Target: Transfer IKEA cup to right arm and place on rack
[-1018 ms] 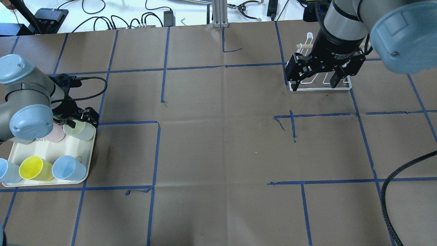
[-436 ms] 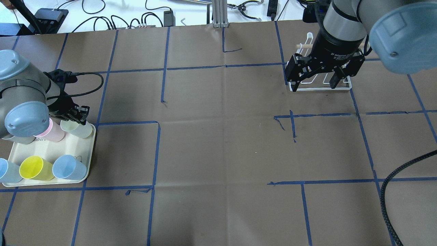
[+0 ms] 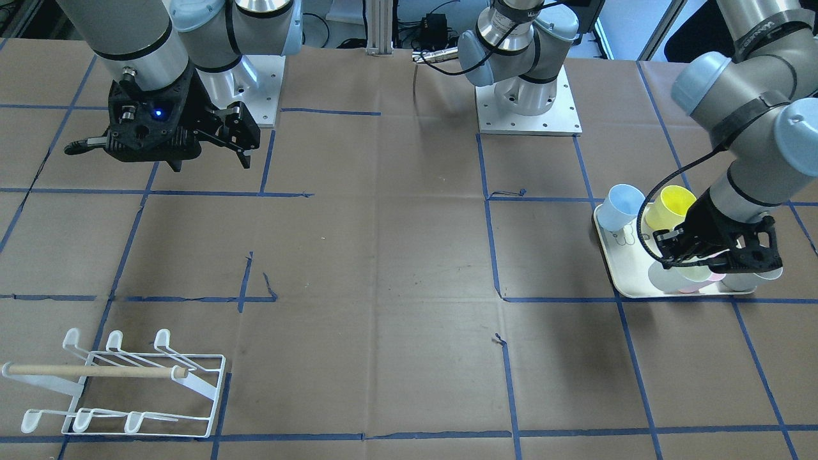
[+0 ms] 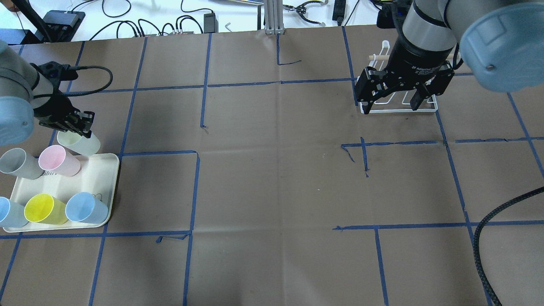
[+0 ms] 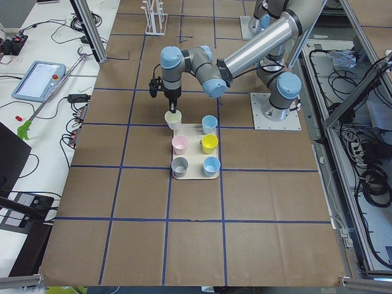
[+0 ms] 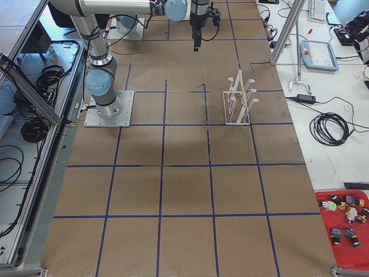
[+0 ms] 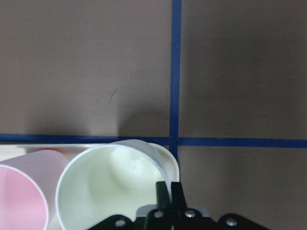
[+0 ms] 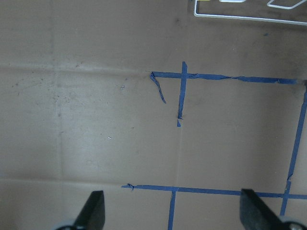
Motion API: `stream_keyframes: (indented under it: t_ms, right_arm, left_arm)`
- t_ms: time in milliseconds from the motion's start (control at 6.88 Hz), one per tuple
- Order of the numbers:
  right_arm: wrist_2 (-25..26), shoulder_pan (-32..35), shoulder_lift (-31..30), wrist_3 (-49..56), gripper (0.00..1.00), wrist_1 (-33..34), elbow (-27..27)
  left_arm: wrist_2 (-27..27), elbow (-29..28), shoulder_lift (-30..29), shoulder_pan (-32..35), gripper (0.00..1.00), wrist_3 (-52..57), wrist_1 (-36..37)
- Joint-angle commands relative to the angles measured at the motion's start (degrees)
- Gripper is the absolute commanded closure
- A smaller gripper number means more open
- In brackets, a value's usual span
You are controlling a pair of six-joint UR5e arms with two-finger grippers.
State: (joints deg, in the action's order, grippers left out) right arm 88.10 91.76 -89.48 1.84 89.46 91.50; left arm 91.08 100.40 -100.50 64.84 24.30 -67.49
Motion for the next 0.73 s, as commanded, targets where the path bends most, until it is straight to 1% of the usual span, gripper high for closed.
stream_keyframes:
  t_ms: [0,145,436,582]
  right_arm:
    - [0.0,0.0,0.0,0.0,0.0,0.0,0.0]
    - [0.0,0.0,0.0,0.0,0.0,0.0,0.0]
    - [0.0,0.0,0.0,0.0,0.0,0.0,0.0]
    - [0.0,0.0,0.0,0.0,0.0,0.0,0.0]
  left_arm:
    - [-1.0,-13.4,-0.7,1.2,1.0,0.0,-15.7]
    - [-5.4,-16.1,-1.0,1.9,1.0,0.4,-16.9]
    - [-13.3,-17.3,-1.1,3.8,1.0,0.8,-16.0]
    - [-21.1,-17.1,-0.9,4.7,1.0,1.9,-14.6]
